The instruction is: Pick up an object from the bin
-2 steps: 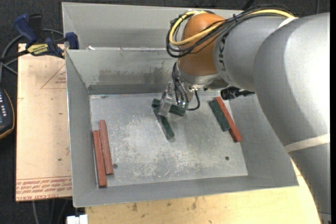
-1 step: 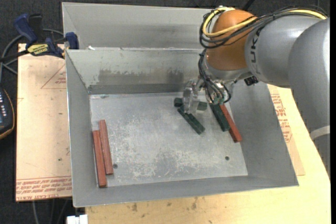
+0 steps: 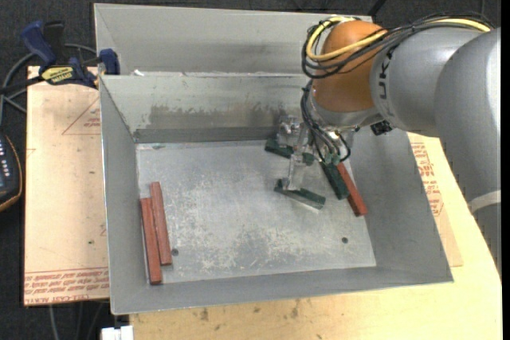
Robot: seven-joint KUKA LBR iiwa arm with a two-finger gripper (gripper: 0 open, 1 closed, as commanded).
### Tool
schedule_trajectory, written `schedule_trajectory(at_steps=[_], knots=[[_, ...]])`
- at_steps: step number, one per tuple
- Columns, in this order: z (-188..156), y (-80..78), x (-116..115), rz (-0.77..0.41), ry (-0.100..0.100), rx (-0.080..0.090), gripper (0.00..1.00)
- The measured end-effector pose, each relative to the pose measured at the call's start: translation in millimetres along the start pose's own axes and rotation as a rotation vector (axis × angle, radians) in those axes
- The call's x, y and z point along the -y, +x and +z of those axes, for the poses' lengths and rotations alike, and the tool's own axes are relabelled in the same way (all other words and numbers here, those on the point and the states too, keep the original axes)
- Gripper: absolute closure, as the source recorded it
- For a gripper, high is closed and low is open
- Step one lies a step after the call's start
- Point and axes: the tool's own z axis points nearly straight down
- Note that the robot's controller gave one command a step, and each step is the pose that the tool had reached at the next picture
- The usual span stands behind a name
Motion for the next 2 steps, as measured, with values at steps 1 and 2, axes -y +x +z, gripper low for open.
schedule_trajectory(at_steps=[1,2], knots=[[-5.0,-2.0,-0.2,0.0,-0.001,0.001,1.0],[0.8,0.3,0.5,0.0,0.0,0.001,0.0]])
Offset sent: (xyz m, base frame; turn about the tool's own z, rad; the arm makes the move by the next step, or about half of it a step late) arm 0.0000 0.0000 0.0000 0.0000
